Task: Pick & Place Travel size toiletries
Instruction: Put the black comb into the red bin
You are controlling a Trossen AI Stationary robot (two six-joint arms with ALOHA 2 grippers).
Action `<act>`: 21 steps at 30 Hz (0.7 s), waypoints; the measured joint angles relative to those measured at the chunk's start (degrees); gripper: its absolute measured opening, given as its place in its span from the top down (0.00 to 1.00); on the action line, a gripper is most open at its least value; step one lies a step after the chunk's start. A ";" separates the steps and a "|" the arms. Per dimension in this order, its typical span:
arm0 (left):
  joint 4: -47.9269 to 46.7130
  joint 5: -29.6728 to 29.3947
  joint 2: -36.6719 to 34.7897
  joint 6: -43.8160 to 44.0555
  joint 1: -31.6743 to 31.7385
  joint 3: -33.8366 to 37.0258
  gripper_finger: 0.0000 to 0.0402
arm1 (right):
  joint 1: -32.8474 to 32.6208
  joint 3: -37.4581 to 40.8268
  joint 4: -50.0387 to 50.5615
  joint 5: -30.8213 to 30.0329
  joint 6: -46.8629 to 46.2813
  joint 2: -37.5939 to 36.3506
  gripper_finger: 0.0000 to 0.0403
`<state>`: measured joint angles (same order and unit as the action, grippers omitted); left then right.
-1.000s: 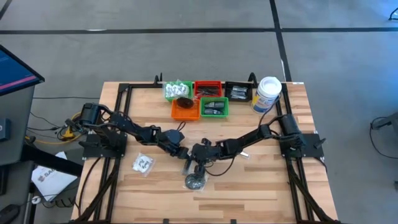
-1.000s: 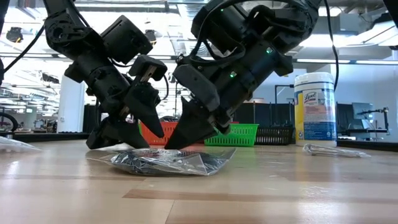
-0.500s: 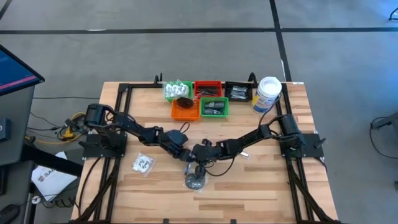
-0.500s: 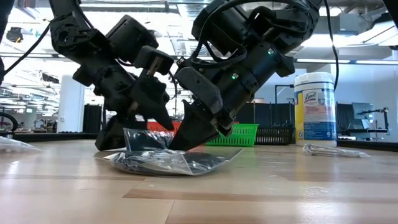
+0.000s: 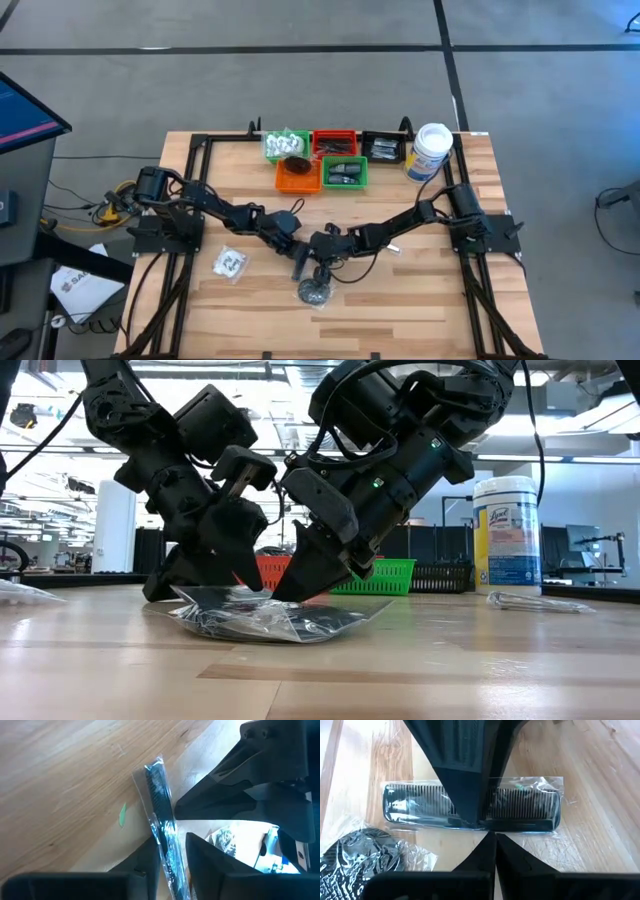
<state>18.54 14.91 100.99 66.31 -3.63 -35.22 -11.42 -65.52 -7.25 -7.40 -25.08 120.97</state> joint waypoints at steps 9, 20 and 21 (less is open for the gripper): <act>0.04 0.00 0.04 -0.49 0.01 0.07 0.97 | 0.22 0.00 0.32 0.04 0.15 -0.01 1.00; -1.31 -1.17 -3.00 -3.27 0.58 0.46 0.99 | 0.26 0.22 5.63 0.00 0.89 -3.19 0.94; -1.77 -2.32 -3.52 -3.37 0.79 0.44 0.99 | 0.26 0.22 6.07 0.00 1.36 -3.45 0.93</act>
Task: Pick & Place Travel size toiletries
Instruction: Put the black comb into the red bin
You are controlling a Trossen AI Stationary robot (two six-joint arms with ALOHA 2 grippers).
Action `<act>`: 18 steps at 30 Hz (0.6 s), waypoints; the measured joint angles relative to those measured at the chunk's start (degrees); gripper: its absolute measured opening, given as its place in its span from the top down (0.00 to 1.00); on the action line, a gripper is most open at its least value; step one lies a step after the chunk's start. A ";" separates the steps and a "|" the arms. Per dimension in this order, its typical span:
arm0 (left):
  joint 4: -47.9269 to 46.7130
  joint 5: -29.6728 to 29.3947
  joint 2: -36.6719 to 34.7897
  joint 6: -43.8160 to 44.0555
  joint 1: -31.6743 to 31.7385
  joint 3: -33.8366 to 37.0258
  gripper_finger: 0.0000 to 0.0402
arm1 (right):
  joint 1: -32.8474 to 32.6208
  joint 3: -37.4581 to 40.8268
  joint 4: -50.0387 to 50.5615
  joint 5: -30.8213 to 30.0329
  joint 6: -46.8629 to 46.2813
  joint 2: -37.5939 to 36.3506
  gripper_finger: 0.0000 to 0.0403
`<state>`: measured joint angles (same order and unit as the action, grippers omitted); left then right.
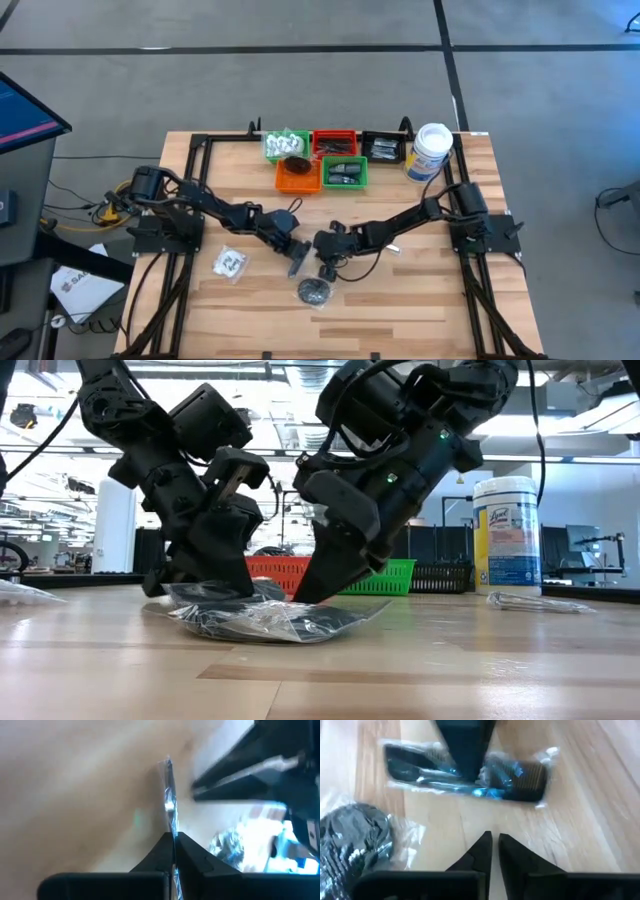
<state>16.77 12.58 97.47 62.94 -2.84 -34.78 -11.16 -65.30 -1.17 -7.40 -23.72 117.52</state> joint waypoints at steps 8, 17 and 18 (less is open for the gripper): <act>-6.09 -2.30 -6.06 -5.24 3.36 -0.05 1.00 | 0.51 -0.01 3.03 0.01 1.23 -1.20 0.87; -7.71 -3.68 -12.74 -8.49 6.87 -0.15 1.00 | 1.43 0.16 9.97 0.05 2.17 -4.96 0.86; -7.88 -3.70 -13.26 -8.76 7.23 -0.20 1.00 | 1.70 -0.08 9.34 0.01 2.63 -5.75 0.86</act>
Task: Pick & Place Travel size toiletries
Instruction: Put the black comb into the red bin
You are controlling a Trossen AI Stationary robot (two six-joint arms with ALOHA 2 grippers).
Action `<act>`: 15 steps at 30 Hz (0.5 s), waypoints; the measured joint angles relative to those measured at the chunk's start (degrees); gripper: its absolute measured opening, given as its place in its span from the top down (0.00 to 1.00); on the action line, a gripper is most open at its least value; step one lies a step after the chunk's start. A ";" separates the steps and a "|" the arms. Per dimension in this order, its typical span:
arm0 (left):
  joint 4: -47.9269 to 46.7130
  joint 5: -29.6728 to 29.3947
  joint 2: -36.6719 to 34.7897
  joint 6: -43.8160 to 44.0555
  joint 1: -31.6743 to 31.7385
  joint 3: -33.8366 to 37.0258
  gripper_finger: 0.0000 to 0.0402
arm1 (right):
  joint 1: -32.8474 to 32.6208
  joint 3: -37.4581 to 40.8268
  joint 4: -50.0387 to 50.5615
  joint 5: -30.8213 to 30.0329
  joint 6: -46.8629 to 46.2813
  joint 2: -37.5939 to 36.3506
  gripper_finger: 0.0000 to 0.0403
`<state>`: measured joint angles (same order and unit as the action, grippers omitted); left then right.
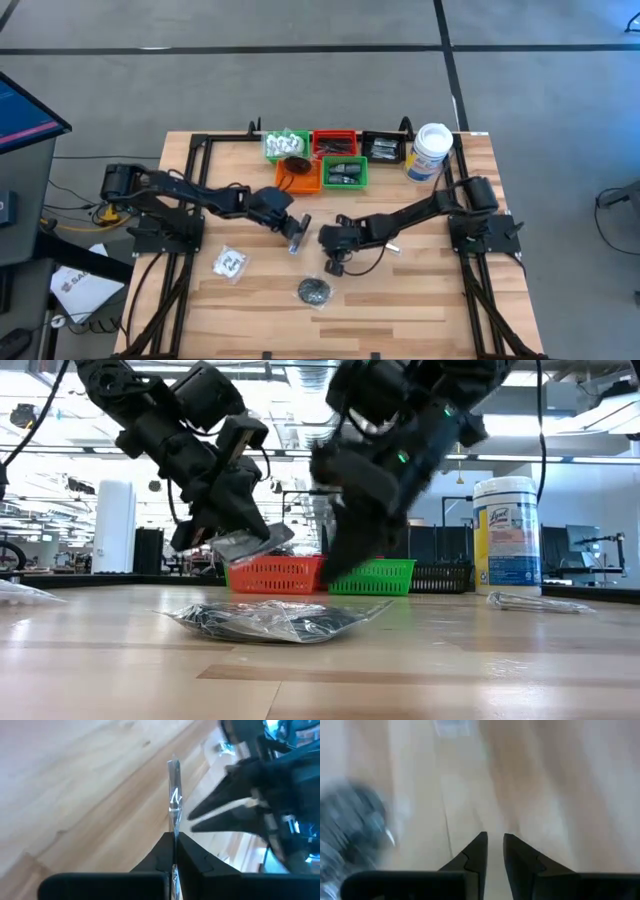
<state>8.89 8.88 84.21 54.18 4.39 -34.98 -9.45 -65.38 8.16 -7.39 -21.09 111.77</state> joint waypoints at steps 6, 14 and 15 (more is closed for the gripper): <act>-0.60 -0.43 -2.69 -1.42 1.95 0.01 1.00 | 2.67 0.06 3.14 -2.33 3.67 -7.76 0.86; -0.91 1.85 -3.46 -4.15 5.42 -1.89 1.00 | 7.65 -0.05 6.59 -3.22 6.18 -19.60 0.86; -0.85 2.13 -3.46 -4.84 5.88 -2.70 1.00 | 8.21 -0.05 6.84 -3.22 6.29 -21.02 0.86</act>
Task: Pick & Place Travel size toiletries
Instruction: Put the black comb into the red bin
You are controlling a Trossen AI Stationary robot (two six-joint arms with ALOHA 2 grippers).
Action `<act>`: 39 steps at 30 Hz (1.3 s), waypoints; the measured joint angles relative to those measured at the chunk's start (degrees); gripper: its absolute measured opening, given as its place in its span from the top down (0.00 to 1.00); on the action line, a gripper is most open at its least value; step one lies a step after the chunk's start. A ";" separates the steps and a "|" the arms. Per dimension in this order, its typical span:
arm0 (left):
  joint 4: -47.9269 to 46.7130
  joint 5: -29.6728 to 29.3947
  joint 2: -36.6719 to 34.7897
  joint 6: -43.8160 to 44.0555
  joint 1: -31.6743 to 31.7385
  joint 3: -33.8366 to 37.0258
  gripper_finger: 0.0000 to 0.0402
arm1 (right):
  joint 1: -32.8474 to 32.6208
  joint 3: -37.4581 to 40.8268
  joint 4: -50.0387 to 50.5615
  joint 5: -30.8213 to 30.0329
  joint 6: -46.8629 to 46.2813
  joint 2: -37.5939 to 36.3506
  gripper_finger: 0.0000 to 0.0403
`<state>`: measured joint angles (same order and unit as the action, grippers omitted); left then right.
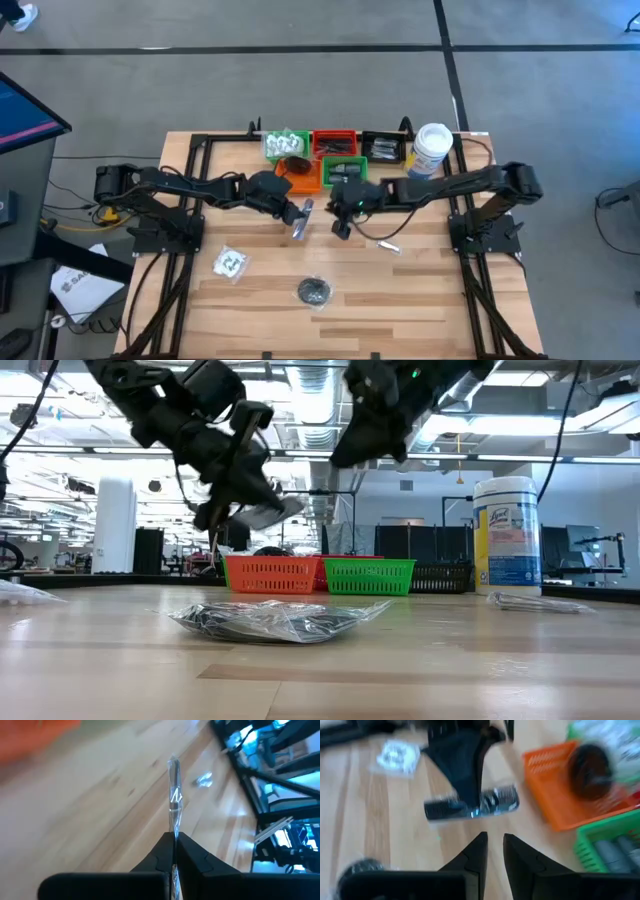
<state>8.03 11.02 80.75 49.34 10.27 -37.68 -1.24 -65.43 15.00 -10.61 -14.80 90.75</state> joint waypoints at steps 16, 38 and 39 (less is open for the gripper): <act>-13.97 4.24 1.79 -17.45 16.86 -20.07 1.00 | 8.14 -0.07 7.84 0.06 -0.01 -15.27 0.86; -33.90 11.89 38.02 -36.07 28.37 -67.97 1.00 | 26.97 -0.09 11.62 15.19 7.11 -20.41 0.86; -34.81 11.87 38.69 -37.75 28.72 -68.97 1.00 | 27.53 -0.09 11.80 15.61 7.71 -20.41 0.86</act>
<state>-26.78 22.88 119.44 11.59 38.99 -106.65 26.29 -65.52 26.80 5.00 -7.09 70.35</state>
